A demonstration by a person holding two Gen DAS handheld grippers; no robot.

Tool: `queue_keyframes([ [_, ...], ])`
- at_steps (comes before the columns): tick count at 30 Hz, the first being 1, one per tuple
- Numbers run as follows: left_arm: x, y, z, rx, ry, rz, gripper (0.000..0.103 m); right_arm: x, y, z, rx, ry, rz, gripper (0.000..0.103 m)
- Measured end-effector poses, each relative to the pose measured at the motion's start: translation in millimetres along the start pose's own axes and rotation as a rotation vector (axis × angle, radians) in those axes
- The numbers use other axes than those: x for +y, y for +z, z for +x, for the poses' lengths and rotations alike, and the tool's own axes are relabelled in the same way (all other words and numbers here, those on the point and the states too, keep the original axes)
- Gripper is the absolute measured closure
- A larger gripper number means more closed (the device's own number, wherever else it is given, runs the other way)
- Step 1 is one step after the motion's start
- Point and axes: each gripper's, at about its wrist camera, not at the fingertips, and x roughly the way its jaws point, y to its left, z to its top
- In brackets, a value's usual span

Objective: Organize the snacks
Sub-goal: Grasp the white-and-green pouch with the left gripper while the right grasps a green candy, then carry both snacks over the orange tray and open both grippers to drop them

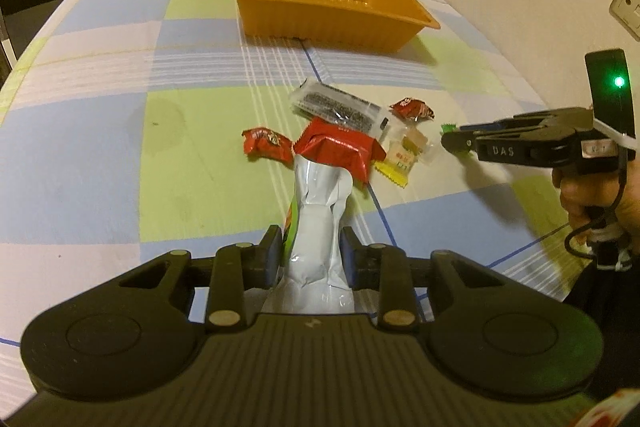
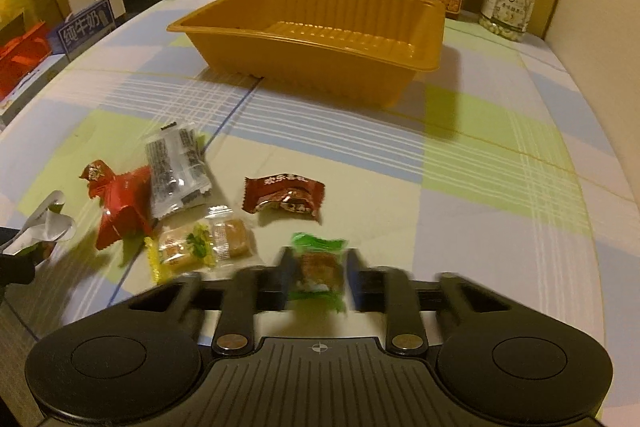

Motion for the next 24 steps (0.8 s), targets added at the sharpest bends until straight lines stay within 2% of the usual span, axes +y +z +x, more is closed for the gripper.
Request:
queue_keyframes([
  [10,-4.5,1.5,-14.6,-0.020,0.019,-0.028,0.075,4.6,-11.3,-43.6,-0.031,0.006,0.226,0.082],
  [18,-14.0,8.3,-33.8,-0.058,0.025,-0.026,0.075,24.1,-16.8,-80.6,-0.062,0.044,0.259,0.082],
  [24,-21.2,13.8,-45.9,-0.082,0.025,-0.019,0.075,35.3,-16.0,-98.1,-0.077,0.041,0.246,0.082],
])
